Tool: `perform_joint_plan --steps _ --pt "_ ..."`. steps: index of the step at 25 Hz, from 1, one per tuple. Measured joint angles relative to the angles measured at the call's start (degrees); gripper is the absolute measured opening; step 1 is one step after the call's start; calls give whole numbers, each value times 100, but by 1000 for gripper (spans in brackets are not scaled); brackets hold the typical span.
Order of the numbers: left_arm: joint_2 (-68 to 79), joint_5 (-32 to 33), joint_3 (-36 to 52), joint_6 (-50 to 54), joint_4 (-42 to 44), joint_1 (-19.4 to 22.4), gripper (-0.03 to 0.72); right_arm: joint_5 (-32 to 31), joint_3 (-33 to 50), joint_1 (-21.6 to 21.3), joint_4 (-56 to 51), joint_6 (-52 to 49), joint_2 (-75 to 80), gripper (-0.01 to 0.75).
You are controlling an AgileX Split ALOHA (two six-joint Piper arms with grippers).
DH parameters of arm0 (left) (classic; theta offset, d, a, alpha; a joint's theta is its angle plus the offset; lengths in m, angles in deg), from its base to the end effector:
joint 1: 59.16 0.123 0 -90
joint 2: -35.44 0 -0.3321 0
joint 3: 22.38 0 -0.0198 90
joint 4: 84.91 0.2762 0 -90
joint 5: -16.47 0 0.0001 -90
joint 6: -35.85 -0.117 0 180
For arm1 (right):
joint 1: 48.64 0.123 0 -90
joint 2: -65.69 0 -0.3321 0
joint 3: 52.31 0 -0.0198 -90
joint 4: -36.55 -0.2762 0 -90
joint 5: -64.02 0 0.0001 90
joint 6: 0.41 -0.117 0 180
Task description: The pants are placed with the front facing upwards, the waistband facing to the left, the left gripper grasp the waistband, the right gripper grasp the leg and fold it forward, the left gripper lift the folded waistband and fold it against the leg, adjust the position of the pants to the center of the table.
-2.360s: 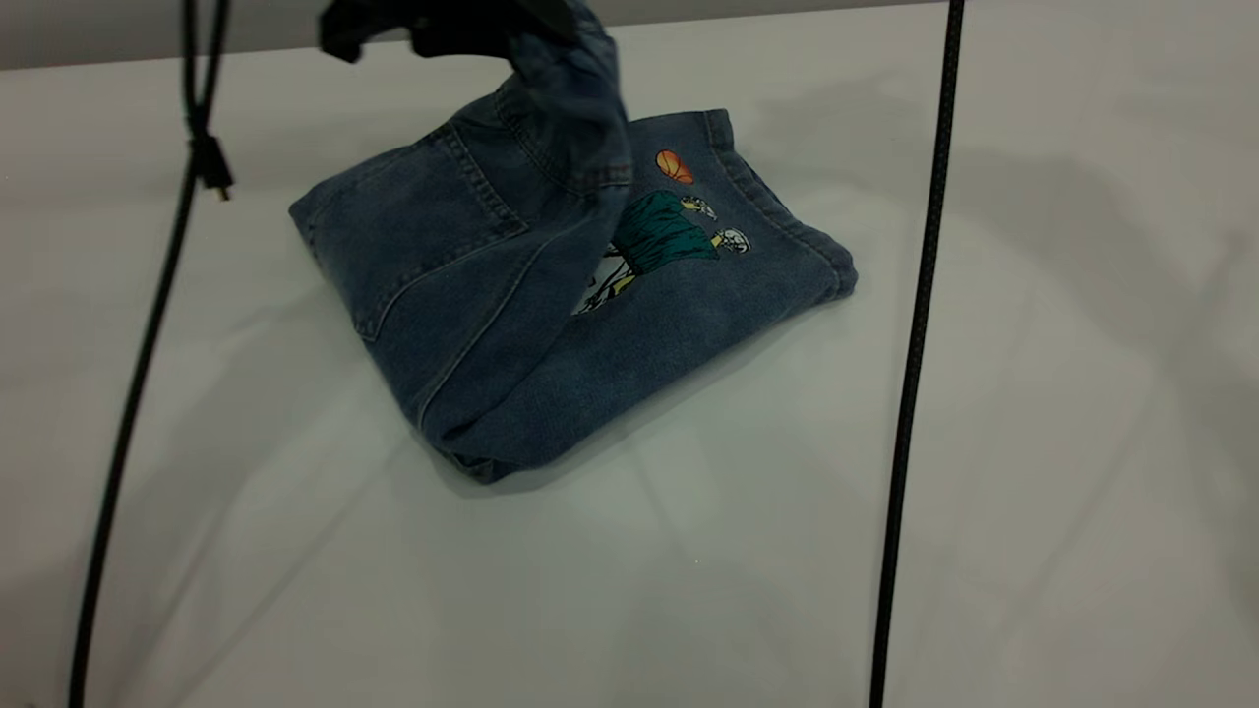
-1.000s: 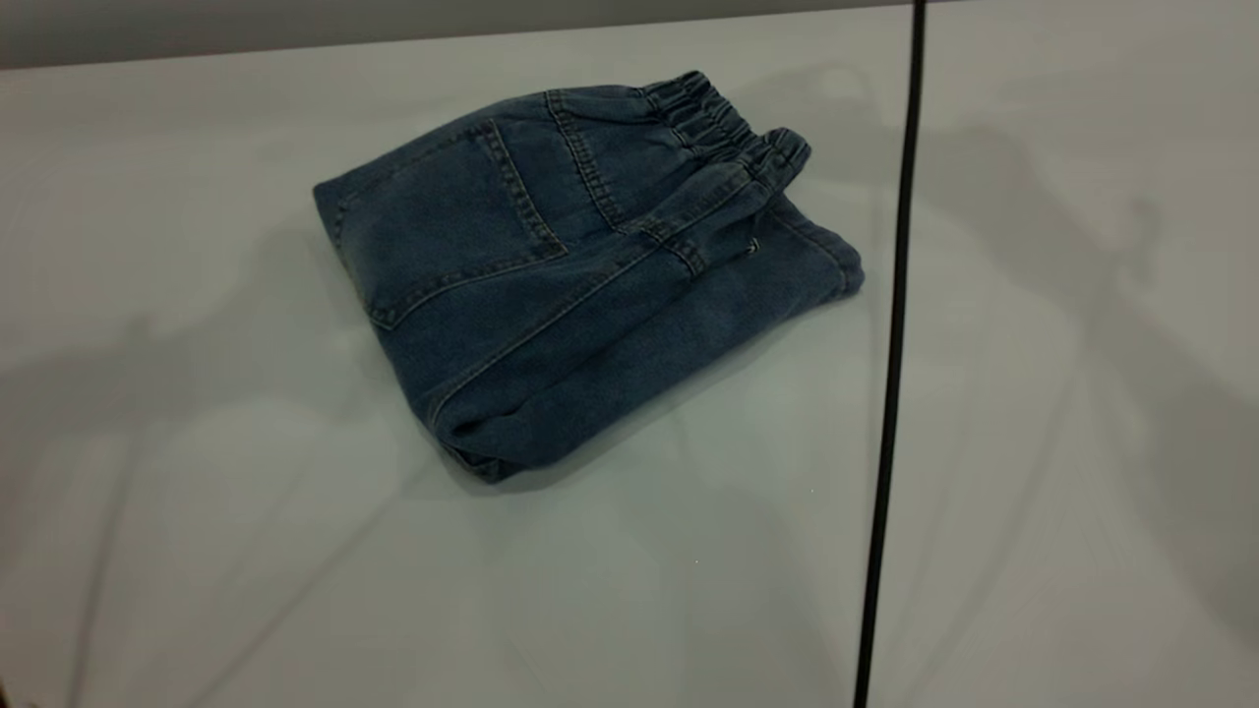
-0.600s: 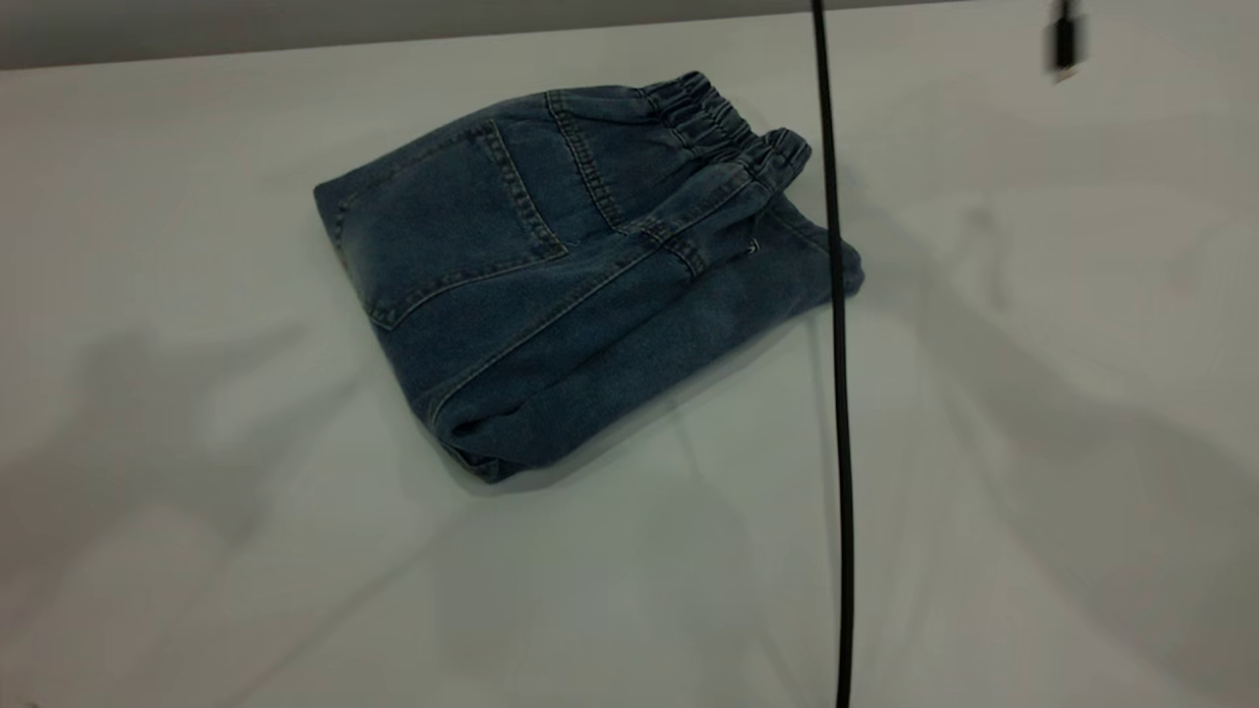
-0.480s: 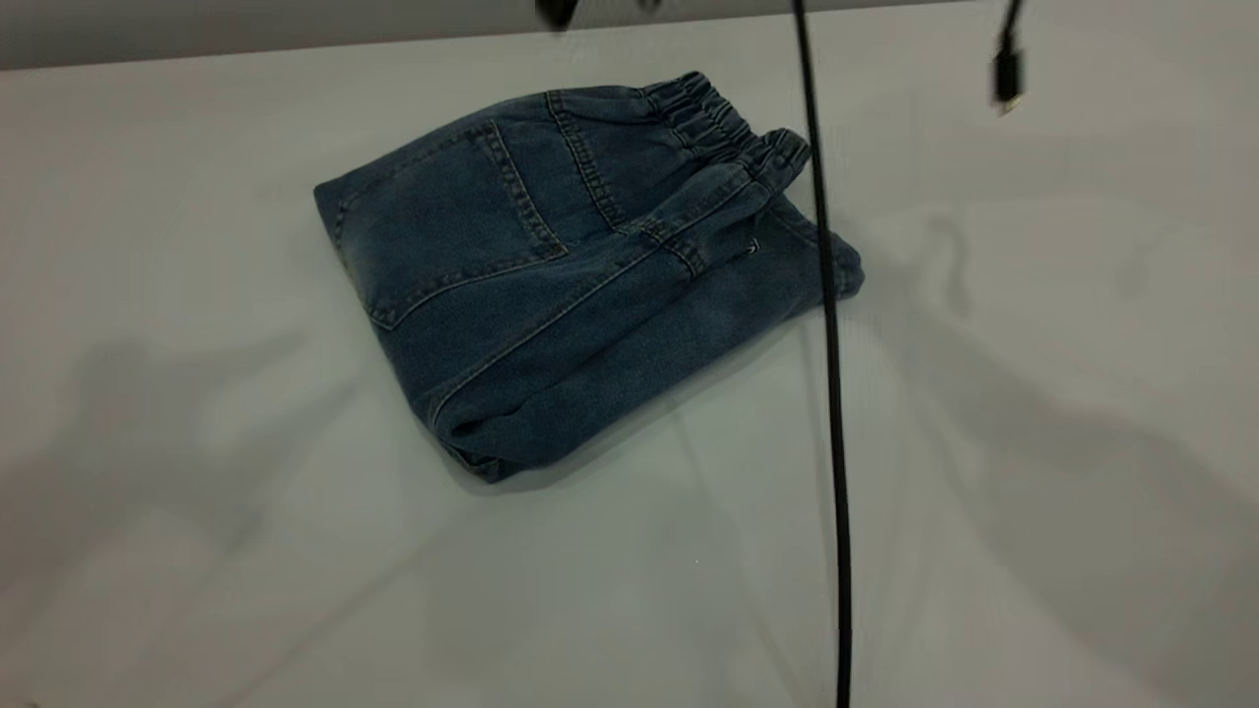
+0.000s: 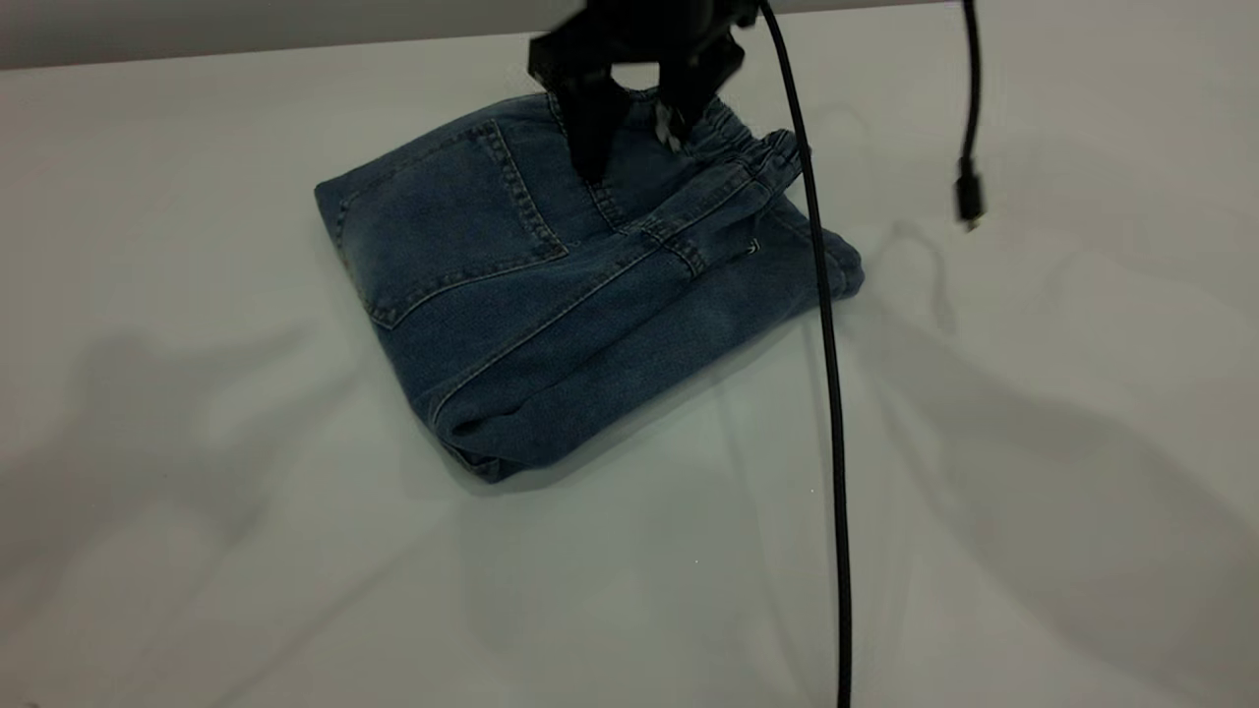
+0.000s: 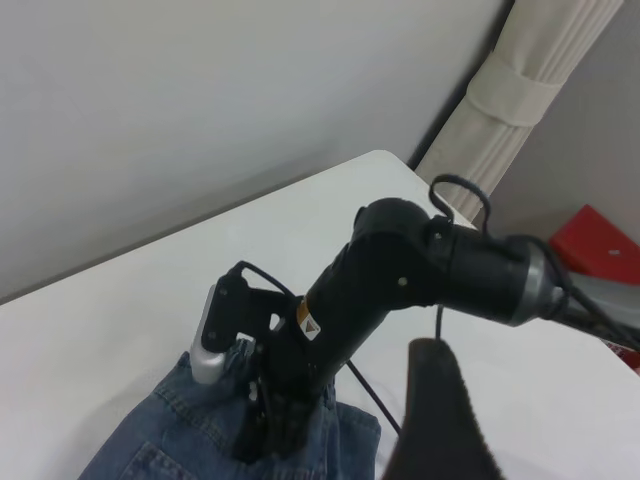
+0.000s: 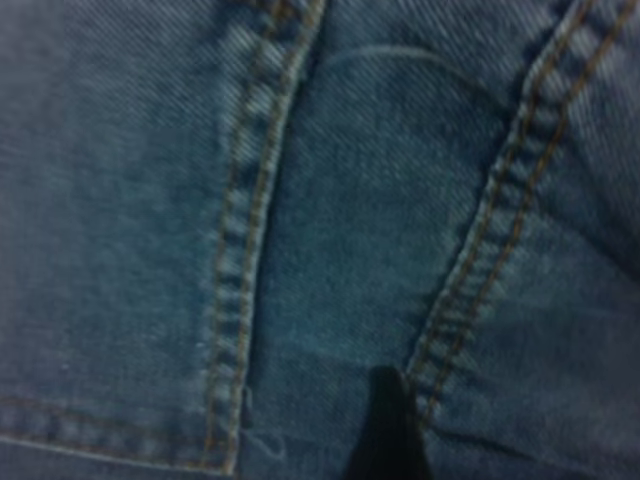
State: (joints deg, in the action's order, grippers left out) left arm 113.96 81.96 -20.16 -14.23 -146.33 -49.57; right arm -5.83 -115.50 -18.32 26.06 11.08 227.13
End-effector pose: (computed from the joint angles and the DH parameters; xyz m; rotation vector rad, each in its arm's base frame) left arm 0.2713 -0.0490 0.4700 0.5422 1.9503 -0.7721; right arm 0.5210 0.3279 0.0960 -0.9901 2.7793 0.3107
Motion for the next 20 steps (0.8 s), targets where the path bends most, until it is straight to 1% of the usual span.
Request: perform_joint_plan --steps 7,10,17,20 --pt "0 -19 0 0 -6 0 425 24 11 89 -169 -82 272 495" --pt "0 -19 0 5 -6 0 425 32 11 116 -34 -155 332 495" --pt "0 -13 0 5 -17 -14 425 -11 11 118 823 -1020 389 483" --pt "0 -10 0 5 -29 -14 425 9 11 118 908 -1398 414 463"
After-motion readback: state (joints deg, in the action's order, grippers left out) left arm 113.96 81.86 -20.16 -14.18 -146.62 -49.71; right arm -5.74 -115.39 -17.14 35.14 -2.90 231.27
